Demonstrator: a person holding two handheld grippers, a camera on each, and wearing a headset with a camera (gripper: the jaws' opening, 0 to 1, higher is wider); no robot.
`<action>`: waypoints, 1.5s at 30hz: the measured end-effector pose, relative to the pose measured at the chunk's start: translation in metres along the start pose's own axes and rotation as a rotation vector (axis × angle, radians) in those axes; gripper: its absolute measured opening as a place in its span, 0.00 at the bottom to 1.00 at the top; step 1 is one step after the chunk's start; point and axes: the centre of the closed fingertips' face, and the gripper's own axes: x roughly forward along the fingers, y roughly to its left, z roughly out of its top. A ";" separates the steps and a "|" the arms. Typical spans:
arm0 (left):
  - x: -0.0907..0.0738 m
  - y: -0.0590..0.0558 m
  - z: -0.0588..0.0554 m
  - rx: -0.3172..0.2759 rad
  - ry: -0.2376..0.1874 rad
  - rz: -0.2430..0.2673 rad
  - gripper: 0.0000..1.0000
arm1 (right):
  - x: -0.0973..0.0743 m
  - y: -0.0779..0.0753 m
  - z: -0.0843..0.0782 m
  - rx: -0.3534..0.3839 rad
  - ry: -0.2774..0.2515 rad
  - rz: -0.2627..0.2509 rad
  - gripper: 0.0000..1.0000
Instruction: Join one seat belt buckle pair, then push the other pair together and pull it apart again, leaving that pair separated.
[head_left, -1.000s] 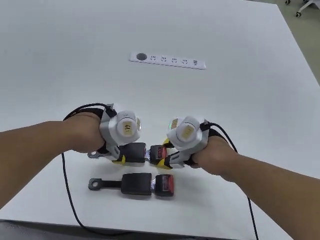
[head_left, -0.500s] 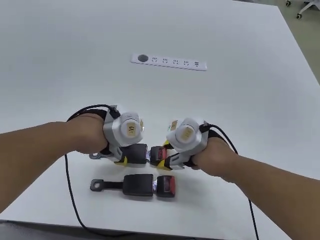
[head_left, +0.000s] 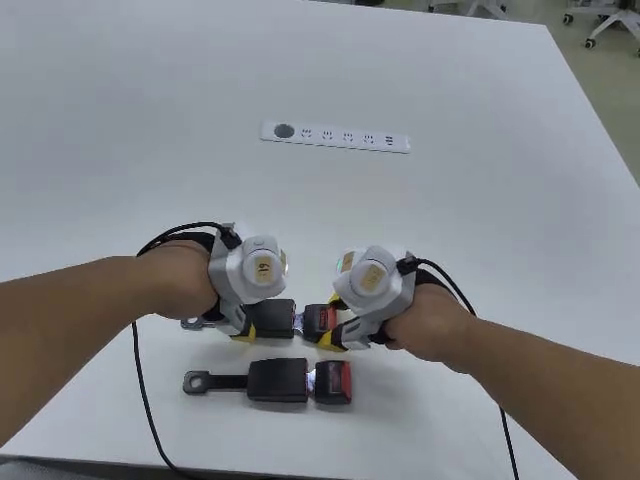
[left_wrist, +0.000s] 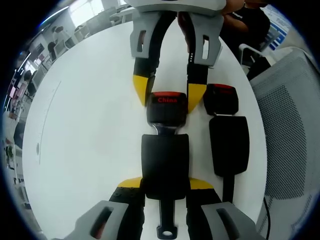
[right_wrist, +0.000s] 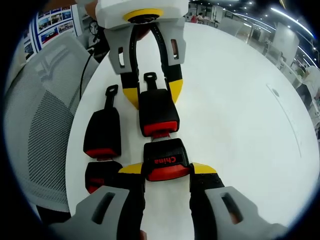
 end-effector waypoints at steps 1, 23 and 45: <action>0.000 0.000 0.000 -0.001 0.000 0.001 0.31 | 0.000 -0.001 -0.001 -0.001 0.001 0.001 0.33; 0.002 0.003 0.001 -0.010 0.013 0.004 0.31 | -0.019 -0.002 -0.025 0.037 0.018 -0.043 0.34; 0.002 0.002 0.001 -0.029 0.010 0.015 0.32 | -0.066 -0.013 -0.103 0.080 0.045 -0.059 0.34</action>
